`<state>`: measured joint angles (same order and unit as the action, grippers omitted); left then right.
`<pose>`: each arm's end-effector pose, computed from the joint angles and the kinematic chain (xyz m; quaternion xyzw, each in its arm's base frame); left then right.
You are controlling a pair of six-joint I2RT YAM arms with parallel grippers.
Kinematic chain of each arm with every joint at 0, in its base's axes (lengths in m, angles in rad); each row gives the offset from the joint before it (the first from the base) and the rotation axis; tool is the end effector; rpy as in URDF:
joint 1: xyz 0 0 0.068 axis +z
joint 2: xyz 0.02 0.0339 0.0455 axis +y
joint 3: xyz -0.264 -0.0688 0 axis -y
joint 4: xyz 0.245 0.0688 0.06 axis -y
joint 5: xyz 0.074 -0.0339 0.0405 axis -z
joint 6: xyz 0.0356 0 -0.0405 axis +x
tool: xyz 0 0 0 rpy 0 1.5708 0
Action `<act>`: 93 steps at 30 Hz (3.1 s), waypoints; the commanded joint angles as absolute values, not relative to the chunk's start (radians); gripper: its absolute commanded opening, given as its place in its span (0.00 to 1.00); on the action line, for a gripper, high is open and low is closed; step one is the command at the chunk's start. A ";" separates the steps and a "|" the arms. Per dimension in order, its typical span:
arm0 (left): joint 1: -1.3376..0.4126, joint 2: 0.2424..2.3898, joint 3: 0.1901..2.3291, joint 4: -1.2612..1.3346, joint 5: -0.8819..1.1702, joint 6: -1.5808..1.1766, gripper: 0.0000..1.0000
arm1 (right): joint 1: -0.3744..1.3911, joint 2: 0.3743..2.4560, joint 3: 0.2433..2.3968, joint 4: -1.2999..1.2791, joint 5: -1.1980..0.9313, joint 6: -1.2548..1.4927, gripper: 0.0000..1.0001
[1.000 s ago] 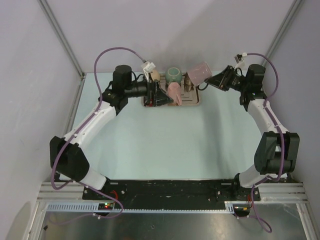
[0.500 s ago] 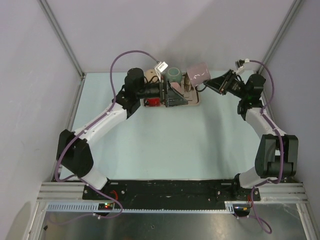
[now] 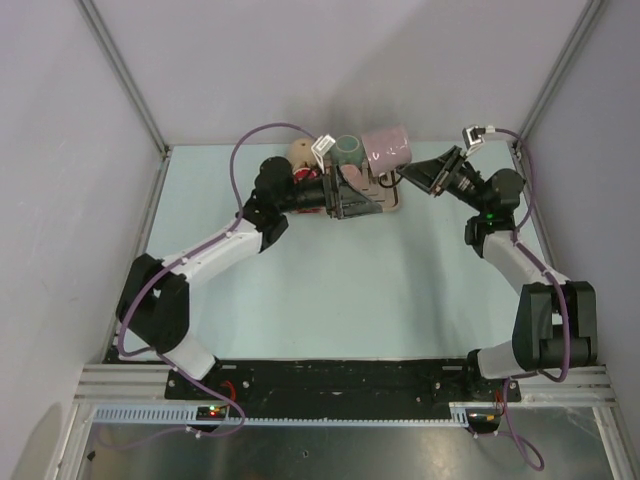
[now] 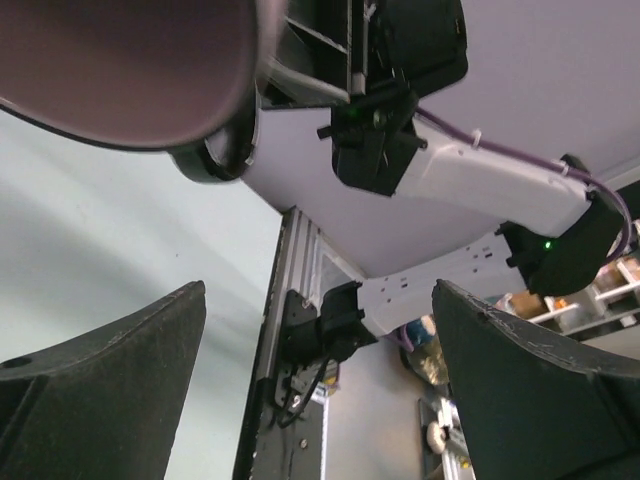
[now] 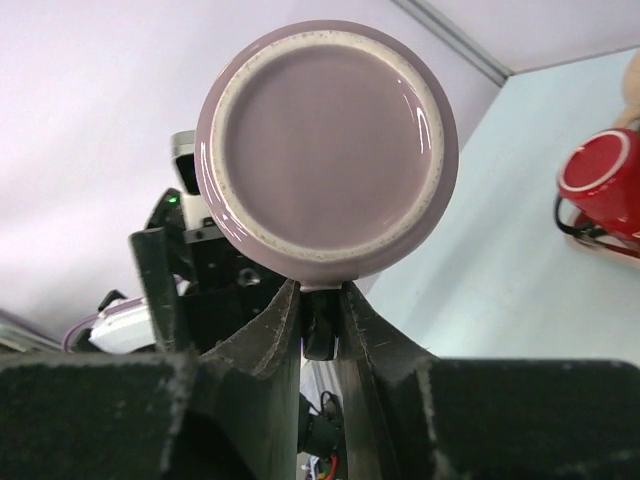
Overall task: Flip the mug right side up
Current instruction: Turn over the cup on the tray.
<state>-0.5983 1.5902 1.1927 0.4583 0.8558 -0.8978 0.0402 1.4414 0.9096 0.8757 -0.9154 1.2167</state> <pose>0.2918 -0.2314 0.3438 0.2058 0.6616 -0.6592 0.2923 0.3162 0.0410 0.3350 -0.0140 0.6301 0.6370 0.4438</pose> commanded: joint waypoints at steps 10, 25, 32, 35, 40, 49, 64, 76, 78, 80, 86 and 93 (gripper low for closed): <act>-0.608 1.620 1.086 0.985 0.771 -1.210 0.98 | 0.124 1.377 0.854 1.165 -0.806 1.269 0.00; -0.609 1.631 1.069 1.006 0.758 -1.170 0.97 | 0.145 1.365 0.834 1.181 -0.784 1.274 0.00; -0.608 1.635 1.058 0.939 0.750 -1.111 0.97 | 0.134 1.355 0.834 1.195 -0.772 1.285 0.00; -0.608 1.637 1.058 0.919 0.746 -1.094 0.97 | 0.128 1.352 0.834 1.200 -0.770 1.289 0.00; -0.609 1.642 1.069 0.913 0.746 -1.099 1.00 | 0.137 1.349 0.834 1.179 -0.786 1.270 0.00; -0.607 1.629 1.070 0.913 0.748 -1.099 0.94 | 0.185 1.362 0.827 1.151 -0.802 1.211 0.00; -0.548 1.574 1.042 0.915 0.726 -1.087 0.70 | 0.217 1.371 0.802 1.123 -0.809 1.153 0.00; -0.530 1.556 1.026 0.959 0.722 -1.116 0.62 | 0.245 1.406 0.794 1.139 -0.825 1.141 0.00; -0.529 1.557 1.022 0.973 0.722 -1.125 0.60 | 0.246 1.411 0.788 1.154 -0.824 1.146 0.00; -0.529 1.558 1.021 0.982 0.722 -1.132 0.58 | 0.249 1.419 0.786 1.163 -0.824 1.148 0.00; -0.529 1.557 1.018 1.002 0.726 -1.148 0.55 | 0.266 1.437 0.785 1.174 -0.835 1.139 0.00; -0.528 1.555 1.013 1.008 0.721 -1.157 0.51 | 0.279 1.456 0.778 1.194 -0.852 1.122 0.00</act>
<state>-0.5282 1.6154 1.0023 0.9024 0.7502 -1.1450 0.2523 1.4460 0.7853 1.1229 -0.8017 1.1507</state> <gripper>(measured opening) 0.522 0.215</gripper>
